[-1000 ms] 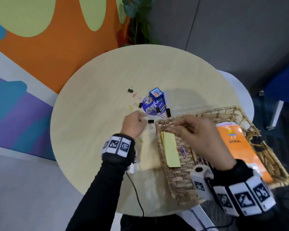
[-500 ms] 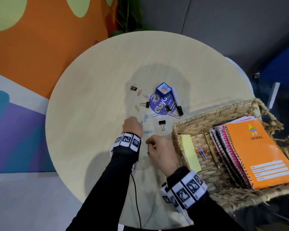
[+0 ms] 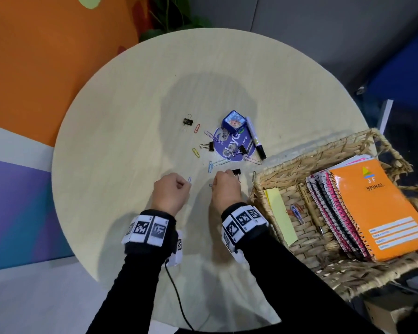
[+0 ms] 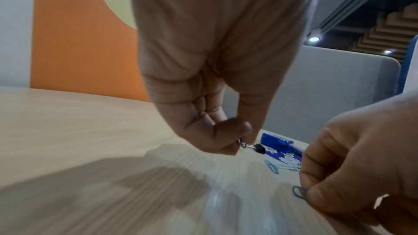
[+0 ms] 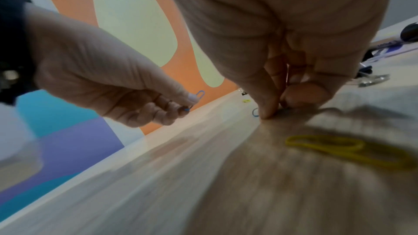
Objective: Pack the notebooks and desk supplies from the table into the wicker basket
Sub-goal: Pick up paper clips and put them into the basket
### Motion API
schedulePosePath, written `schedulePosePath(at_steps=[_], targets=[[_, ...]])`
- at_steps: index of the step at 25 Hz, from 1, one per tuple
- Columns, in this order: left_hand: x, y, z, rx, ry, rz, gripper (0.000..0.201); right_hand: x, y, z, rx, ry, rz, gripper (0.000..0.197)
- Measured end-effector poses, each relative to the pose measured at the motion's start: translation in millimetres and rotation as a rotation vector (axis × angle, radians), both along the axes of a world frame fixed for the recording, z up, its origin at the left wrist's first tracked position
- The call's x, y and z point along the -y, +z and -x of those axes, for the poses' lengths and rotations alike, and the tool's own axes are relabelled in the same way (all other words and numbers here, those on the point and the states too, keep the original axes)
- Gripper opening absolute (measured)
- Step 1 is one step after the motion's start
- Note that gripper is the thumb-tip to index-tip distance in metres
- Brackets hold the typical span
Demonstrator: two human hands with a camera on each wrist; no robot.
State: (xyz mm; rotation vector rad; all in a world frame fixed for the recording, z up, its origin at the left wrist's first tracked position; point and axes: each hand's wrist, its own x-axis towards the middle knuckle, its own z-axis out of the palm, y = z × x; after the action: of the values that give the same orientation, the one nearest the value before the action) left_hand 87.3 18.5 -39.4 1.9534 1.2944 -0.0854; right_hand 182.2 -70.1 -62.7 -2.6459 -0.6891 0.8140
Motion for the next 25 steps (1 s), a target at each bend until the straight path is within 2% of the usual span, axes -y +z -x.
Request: schedulePosePath(at_steps=[3,6,9,12,14,18,20,22,25], targets=[[0.9,0.1,12.3,0.037,0.041,0.022,0.010,-6.3,11.8,1.4,-0.014,0.058,0.024,0.023],[5.7,4.8,13.2,0.094,0.093,0.045,0.007,0.6,52.0,1.5,-0.026,0.119,-0.092,0.018],[12.3,15.7,5.9,0.145,0.111,0.073,0.024,35.2,110.3,-19.1,-0.019,0.094,-0.264,0.010],[24.0,34.5,-6.1,0.218,0.082,0.085,0.024,87.5,148.8,-57.3,0.016,0.098,-0.231,0.006],[36.9,50.2,-16.7,0.259,0.023,0.064,0.019,118.7,148.7,-81.7,0.084,0.105,-0.145,0.010],[68.3,79.4,-37.8,0.339,-0.166,0.021,0.030,146.7,102.5,-107.5,0.135,0.132,0.097,0.022],[88.6,92.1,-48.7,0.342,-0.267,0.027,0.025,151.4,78.5,-111.9,0.116,0.146,0.213,0.024],[109.8,102.7,-59.5,0.331,-0.356,0.063,0.012,151.2,63.6,-111.2,0.110,0.170,0.276,0.023],[136.8,111.9,-74.8,0.251,-0.500,0.057,0.015,150.4,50.6,-108.9,0.078,0.245,0.350,0.024]])
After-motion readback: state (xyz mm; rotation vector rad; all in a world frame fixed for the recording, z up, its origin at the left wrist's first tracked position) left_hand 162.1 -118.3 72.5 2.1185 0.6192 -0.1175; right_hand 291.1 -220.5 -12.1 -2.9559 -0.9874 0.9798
